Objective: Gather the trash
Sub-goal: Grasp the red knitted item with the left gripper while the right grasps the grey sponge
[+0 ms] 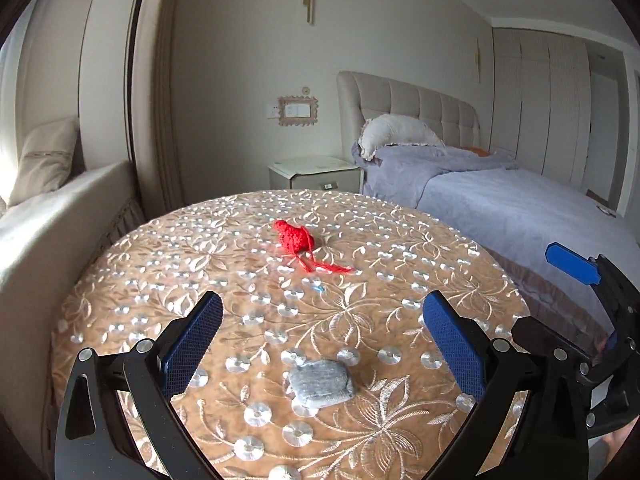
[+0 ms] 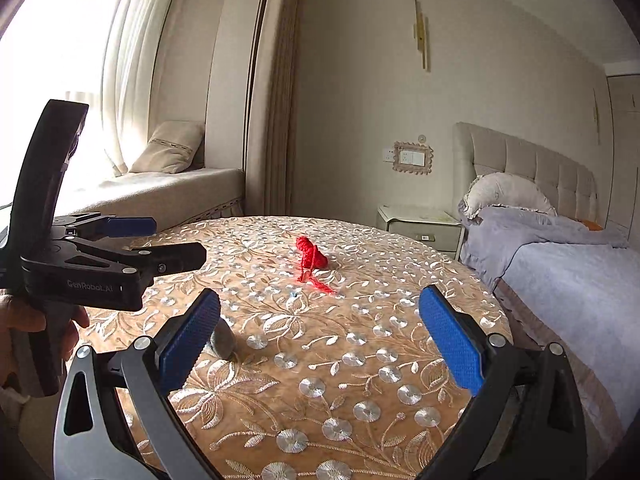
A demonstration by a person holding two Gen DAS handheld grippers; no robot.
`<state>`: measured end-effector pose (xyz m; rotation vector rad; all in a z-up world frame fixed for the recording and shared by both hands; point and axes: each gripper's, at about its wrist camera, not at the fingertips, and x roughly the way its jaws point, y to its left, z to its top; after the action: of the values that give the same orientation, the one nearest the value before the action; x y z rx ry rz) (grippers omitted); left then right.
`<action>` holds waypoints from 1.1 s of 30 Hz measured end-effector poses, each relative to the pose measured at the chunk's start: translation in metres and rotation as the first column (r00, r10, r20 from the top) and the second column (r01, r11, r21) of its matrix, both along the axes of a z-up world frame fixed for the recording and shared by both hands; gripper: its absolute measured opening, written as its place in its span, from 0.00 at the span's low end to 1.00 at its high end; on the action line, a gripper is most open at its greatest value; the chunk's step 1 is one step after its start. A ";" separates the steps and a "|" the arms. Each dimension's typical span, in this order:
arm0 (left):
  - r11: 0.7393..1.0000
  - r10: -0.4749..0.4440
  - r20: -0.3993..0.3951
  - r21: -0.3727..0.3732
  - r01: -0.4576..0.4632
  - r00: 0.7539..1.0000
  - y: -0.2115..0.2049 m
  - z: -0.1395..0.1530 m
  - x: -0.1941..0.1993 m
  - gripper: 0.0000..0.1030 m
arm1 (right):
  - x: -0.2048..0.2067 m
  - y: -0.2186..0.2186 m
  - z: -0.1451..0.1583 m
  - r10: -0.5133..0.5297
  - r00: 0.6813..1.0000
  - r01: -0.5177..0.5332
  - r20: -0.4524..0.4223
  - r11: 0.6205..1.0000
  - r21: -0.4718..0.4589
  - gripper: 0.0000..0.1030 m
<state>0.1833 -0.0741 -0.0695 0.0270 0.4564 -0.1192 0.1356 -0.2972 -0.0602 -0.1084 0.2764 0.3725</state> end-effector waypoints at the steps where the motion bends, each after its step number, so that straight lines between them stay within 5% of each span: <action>1: 1.000 0.002 -0.001 -0.005 -0.002 1.000 0.005 0.000 0.004 0.95 | 0.004 0.006 0.001 0.008 1.000 -0.008 0.000 1.000 -0.007 0.96; 14: 0.999 -0.045 -0.026 0.012 0.045 0.999 0.038 -0.008 0.096 0.95 | 0.070 0.052 -0.002 0.024 0.999 -0.025 -0.021 0.997 -0.072 0.96; 20: 0.995 -0.091 -0.040 0.030 0.092 0.995 0.040 -0.010 0.143 0.95 | 0.106 0.051 -0.013 0.035 0.996 -0.038 -0.088 0.999 -0.031 0.96; 29: 0.988 -0.149 -0.139 0.022 0.153 0.979 0.037 -0.034 0.217 0.95 | 0.152 0.070 -0.026 0.025 0.997 -0.036 -0.067 0.987 -0.155 0.96; 33: 0.983 -0.152 -0.166 0.081 0.167 0.974 0.025 -0.047 0.242 0.95 | 0.172 0.076 -0.036 0.023 0.997 -0.037 -0.074 0.980 -0.196 0.96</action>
<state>0.4249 -0.0495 -0.1163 0.1487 0.6194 -0.2596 0.3077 -0.2217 -0.0962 -0.2951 0.3830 0.3787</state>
